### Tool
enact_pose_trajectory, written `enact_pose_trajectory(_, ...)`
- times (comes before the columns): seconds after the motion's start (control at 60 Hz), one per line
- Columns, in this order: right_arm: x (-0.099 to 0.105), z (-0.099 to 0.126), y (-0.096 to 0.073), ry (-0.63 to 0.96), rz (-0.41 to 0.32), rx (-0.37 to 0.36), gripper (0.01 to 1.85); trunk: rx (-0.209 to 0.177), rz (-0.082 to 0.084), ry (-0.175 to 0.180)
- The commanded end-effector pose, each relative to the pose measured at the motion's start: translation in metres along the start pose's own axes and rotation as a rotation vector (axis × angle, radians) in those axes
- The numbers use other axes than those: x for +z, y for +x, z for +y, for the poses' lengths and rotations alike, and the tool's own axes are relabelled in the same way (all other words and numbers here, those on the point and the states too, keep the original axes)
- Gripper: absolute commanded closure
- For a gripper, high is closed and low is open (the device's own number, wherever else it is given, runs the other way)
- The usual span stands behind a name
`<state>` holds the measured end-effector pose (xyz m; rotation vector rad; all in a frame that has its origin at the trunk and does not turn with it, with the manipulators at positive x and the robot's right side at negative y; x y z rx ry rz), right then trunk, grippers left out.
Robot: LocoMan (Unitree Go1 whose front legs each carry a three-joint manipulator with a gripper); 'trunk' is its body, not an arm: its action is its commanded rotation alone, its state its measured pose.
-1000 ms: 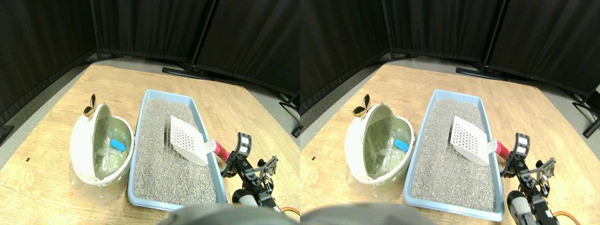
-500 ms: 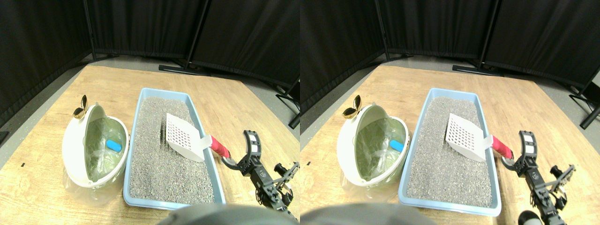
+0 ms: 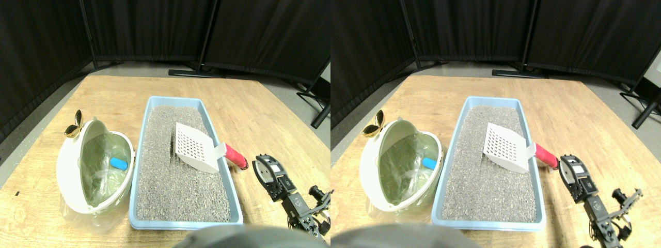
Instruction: Scoop (unimanual)
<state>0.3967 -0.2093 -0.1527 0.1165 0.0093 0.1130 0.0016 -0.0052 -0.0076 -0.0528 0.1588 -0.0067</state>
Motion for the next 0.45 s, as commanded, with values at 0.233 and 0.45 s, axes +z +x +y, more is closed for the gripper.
enact_pose_trajectory(0.233, 0.008, 0.004, -0.010, 0.007, -0.070, -0.008, 1.81, -0.037, -0.019, -0.007)
enact_pose_trajectory(0.45, 0.009, 0.002, -0.015, -0.014, -0.088, -0.021, 1.81, -0.065, -0.020, 0.005)
